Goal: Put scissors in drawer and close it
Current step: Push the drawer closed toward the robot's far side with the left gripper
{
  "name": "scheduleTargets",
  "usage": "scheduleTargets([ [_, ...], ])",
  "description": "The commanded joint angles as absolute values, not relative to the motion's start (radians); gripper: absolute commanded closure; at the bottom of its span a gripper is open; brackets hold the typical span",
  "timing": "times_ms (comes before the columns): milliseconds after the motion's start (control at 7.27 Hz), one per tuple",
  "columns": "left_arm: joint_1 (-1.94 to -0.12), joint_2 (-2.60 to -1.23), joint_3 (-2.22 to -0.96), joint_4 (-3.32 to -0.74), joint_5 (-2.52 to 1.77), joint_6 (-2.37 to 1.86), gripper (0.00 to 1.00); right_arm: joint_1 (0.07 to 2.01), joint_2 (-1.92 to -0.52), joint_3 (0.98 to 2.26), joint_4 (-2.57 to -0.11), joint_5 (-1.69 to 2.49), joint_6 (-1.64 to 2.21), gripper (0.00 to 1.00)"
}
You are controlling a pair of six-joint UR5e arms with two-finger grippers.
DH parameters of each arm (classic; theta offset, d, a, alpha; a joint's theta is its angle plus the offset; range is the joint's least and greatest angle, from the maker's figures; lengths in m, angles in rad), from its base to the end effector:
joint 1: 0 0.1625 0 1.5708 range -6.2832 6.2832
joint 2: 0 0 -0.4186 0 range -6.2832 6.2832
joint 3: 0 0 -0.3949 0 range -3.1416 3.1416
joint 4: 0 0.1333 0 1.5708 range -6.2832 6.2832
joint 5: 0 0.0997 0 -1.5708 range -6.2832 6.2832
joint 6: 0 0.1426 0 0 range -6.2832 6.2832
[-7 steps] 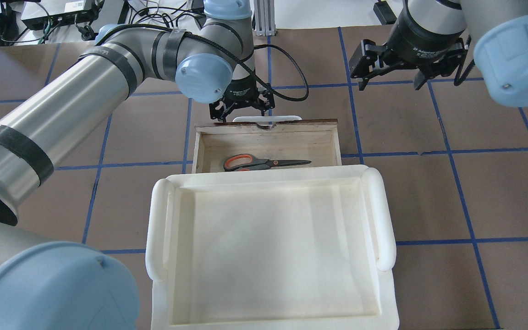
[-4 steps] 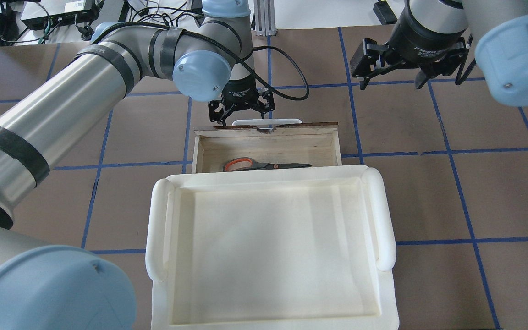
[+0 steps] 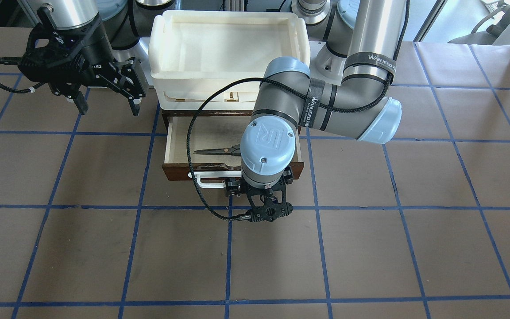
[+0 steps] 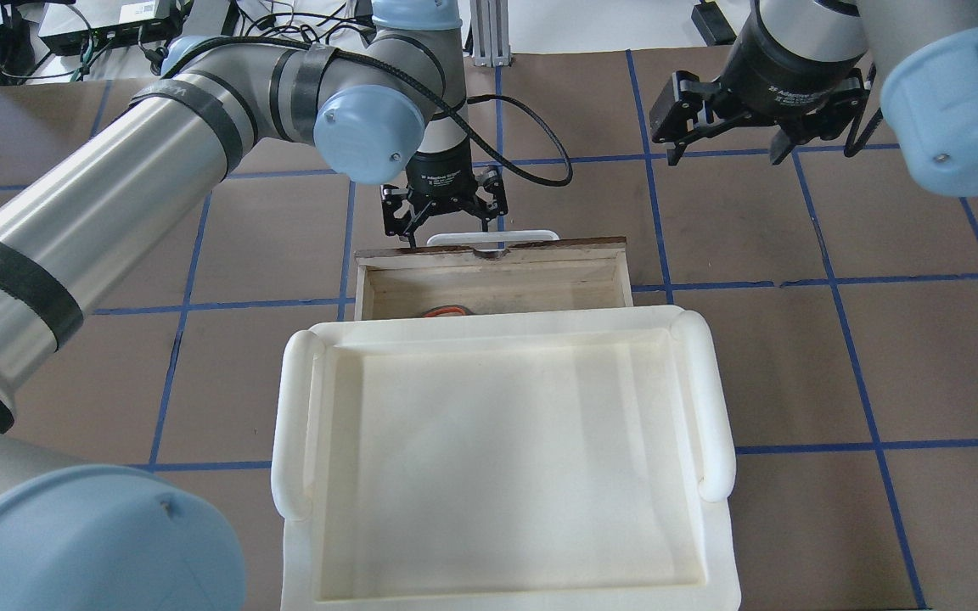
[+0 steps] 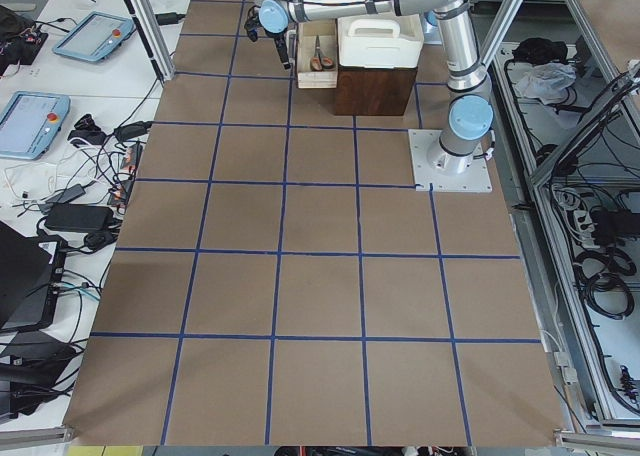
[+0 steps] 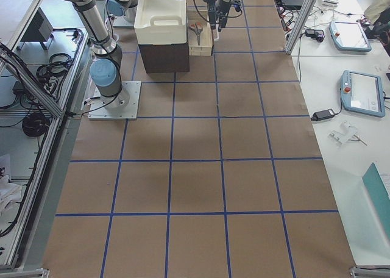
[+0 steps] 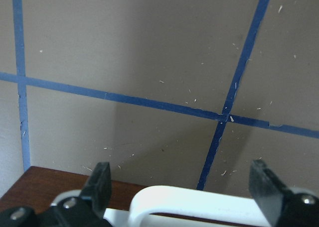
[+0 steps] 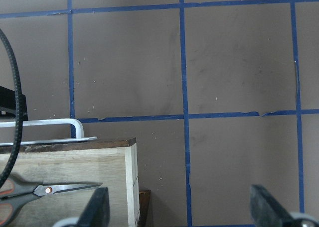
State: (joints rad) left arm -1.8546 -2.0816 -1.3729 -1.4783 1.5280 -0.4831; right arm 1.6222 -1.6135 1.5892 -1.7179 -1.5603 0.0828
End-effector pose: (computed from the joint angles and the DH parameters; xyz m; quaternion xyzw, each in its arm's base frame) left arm -0.3149 -0.5816 0.2453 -0.1012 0.9885 0.1099 0.0214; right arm 0.1603 -0.4919 0.4668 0.0152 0.9962 -0.0851 0.0110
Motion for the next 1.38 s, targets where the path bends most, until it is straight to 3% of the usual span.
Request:
scheduleTargets([
  [0, -1.856, -2.074, -1.373, -1.522, 1.526, -0.485, 0.0, 1.621, -1.614, 1.589, -1.718, -1.562, 0.083, 0.0],
  [1238, -1.859, -2.072, -1.382, -1.544, 1.471, -0.592, 0.0, 1.621, -1.614, 1.589, -1.717, -1.56, 0.083, 0.0],
])
